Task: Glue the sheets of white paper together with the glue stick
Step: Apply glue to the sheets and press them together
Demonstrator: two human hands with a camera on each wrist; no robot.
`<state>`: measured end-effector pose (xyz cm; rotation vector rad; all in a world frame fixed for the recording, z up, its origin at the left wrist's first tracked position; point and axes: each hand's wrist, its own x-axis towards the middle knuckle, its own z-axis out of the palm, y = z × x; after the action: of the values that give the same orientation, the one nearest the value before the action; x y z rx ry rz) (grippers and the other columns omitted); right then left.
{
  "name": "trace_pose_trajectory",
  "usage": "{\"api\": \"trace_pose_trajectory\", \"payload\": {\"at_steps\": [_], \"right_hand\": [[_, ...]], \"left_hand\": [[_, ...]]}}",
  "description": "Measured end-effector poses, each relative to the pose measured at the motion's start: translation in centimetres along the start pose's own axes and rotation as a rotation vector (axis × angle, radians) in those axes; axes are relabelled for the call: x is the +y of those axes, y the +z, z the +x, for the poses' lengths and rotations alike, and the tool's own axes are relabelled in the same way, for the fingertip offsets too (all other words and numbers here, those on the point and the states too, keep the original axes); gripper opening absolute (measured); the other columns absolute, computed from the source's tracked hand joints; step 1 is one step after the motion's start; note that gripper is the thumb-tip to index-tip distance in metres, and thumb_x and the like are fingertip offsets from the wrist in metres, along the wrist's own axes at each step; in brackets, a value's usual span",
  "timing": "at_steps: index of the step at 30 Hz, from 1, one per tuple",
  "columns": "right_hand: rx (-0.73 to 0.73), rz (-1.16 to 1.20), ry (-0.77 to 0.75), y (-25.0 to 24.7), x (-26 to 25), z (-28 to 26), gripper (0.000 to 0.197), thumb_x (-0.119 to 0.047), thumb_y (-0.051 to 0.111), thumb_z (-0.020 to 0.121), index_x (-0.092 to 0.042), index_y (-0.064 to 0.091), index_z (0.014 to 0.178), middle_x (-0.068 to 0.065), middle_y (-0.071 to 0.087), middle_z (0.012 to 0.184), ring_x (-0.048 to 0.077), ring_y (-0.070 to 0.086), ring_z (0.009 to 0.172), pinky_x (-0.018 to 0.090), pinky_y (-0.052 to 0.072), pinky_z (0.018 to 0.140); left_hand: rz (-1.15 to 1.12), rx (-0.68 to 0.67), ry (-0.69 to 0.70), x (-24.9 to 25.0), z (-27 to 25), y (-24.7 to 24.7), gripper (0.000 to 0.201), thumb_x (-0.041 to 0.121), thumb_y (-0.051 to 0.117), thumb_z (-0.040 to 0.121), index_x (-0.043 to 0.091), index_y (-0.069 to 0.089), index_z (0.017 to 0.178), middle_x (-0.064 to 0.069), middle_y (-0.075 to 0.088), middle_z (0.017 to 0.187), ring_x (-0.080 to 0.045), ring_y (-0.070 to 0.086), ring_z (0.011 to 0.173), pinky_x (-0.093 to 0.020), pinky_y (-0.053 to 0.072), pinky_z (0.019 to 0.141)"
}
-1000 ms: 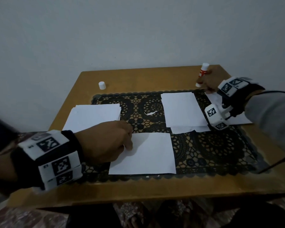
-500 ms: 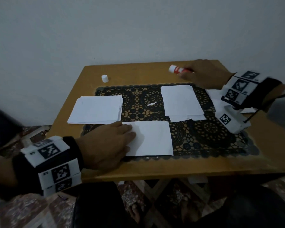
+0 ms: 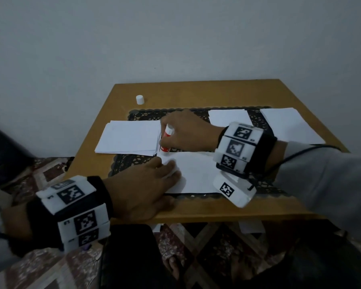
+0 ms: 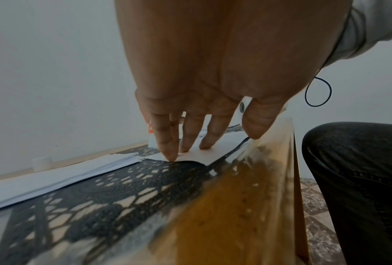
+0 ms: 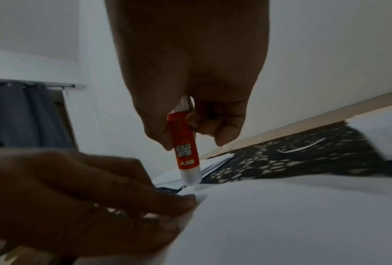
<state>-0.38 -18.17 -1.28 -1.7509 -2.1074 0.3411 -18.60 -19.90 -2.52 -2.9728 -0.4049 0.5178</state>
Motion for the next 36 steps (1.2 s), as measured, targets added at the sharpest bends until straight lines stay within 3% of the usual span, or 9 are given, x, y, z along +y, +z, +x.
{"api": "trace_pose_trajectory", "payload": {"at_steps": [4,12,18,22,25,29,32,36], "right_hand": [[-0.062,-0.048,-0.026,0.9,-0.8,0.9,0.020,-0.029,0.066,0.083,-0.011,0.058,0.084,0.002,0.065,0.089,0.019,0.060,0.080,0.031,0.045,0.066],[-0.129,-0.230,-0.069,0.4,-1.4,1.4,0.021,-0.032,0.066,0.082,-0.015,0.055,0.079,-0.004,0.053,0.075,0.016,0.054,0.072,0.028,0.037,0.056],[-0.155,-0.291,-0.043,-0.8,-0.7,0.2,0.022,-0.030,0.064,0.084,-0.009,0.058,0.084,-0.004,0.047,0.074,0.012,0.045,0.064,0.025,0.029,0.049],[-0.156,-0.282,-0.012,-1.3,0.3,-1.0,0.022,-0.031,0.065,0.083,-0.012,0.055,0.080,-0.006,0.046,0.073,0.015,0.047,0.069,0.027,0.036,0.053],[-0.144,-0.247,0.031,-1.8,1.3,-2.2,0.023,-0.031,0.067,0.082,-0.013,0.053,0.075,-0.007,0.046,0.068,0.013,0.045,0.063,0.031,0.039,0.057],[-0.118,-0.212,0.079,-2.5,2.7,-3.8,0.024,-0.029,0.067,0.079,-0.016,0.049,0.068,-0.007,0.049,0.067,0.011,0.044,0.060,0.033,0.040,0.057],[-0.122,-0.223,0.119,-3.2,3.4,-4.8,0.021,-0.029,0.067,0.079,-0.013,0.054,0.073,-0.008,0.048,0.067,0.009,0.043,0.059,0.028,0.033,0.051],[-0.142,-0.231,0.163,-4.1,3.9,-5.6,0.027,-0.031,0.067,0.082,-0.020,0.047,0.066,-0.011,0.044,0.066,0.005,0.038,0.058,0.025,0.028,0.050]], "left_hand": [[-0.017,0.027,0.001,-0.4,0.3,0.5,0.085,0.064,-0.004,0.082,0.017,0.019,0.150,-0.009,0.019,0.155,-0.028,0.028,0.134,-0.040,0.027,0.112],[-0.036,0.041,-0.001,-0.6,0.5,0.8,0.084,0.065,-0.002,0.082,0.018,0.021,0.149,-0.007,0.023,0.153,-0.028,0.030,0.133,-0.043,0.033,0.109],[-0.051,0.071,0.010,-0.6,1.0,0.2,0.069,0.062,0.009,0.091,0.023,0.033,0.142,-0.001,0.039,0.142,-0.020,0.042,0.114,-0.036,0.038,0.102],[-0.078,0.097,-0.014,-0.5,1.5,-0.4,0.062,0.061,0.018,0.088,0.028,0.038,0.137,0.002,0.048,0.130,-0.017,0.046,0.107,-0.035,0.044,0.094],[-0.068,0.107,-0.021,-0.5,2.0,-0.7,0.052,0.054,0.030,0.095,0.030,0.033,0.141,-0.001,0.048,0.131,-0.020,0.049,0.111,-0.035,0.044,0.096],[-0.004,0.075,-0.016,-0.5,3.1,-1.3,0.055,0.048,0.032,0.098,0.033,0.019,0.149,-0.004,0.044,0.131,-0.024,0.049,0.113,-0.036,0.046,0.095],[0.048,0.060,-0.017,-0.4,4.1,-1.5,0.057,0.048,0.031,0.098,0.034,0.012,0.150,-0.006,0.041,0.123,-0.025,0.049,0.107,-0.039,0.048,0.089],[0.047,0.015,-0.048,-0.3,5.3,-1.6,0.060,0.050,0.032,0.097,0.035,0.008,0.151,-0.008,0.035,0.124,-0.027,0.047,0.109,-0.039,0.049,0.087]]}}
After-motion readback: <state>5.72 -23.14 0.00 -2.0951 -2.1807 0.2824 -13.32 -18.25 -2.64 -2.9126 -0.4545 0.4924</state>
